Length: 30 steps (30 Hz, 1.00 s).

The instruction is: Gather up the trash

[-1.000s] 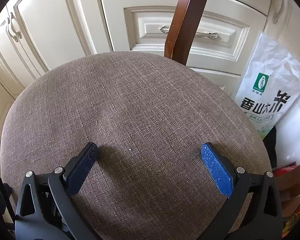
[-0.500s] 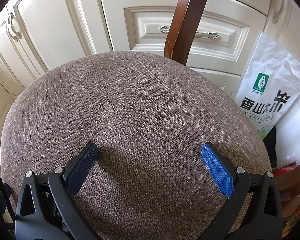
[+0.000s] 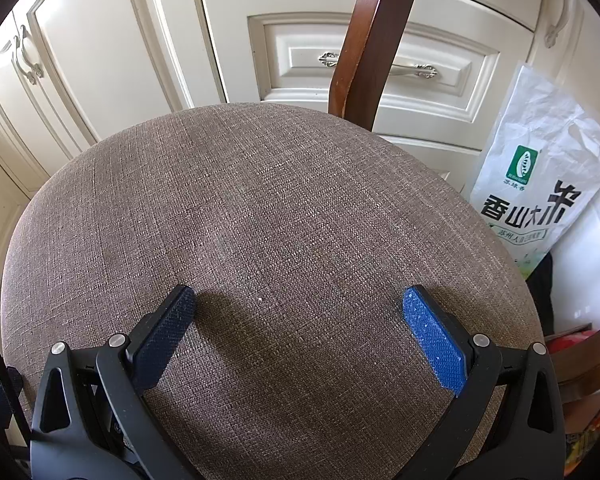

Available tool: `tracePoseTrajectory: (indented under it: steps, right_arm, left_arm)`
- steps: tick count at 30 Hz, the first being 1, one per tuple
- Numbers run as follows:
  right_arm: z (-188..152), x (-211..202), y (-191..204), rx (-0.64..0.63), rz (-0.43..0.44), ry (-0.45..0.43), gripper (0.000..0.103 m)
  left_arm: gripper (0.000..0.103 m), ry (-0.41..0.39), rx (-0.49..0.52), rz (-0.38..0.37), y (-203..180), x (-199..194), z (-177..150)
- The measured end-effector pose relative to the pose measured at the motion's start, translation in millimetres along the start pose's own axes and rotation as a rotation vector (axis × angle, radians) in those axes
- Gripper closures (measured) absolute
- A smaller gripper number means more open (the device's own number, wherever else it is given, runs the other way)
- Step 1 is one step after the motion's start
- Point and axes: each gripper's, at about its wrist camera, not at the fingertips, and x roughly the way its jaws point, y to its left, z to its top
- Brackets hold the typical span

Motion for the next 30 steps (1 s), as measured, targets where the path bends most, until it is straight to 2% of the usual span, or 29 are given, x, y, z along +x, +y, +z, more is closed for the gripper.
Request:
tracePoseTrajectory:
  steps: [30]
  right_arm:
    - [0.5,0.2,0.1,0.0,0.0,0.0,0.0]
  left_arm:
    - [0.0,0.0,-0.007,0.012,-1.8,-1.9,0.1]
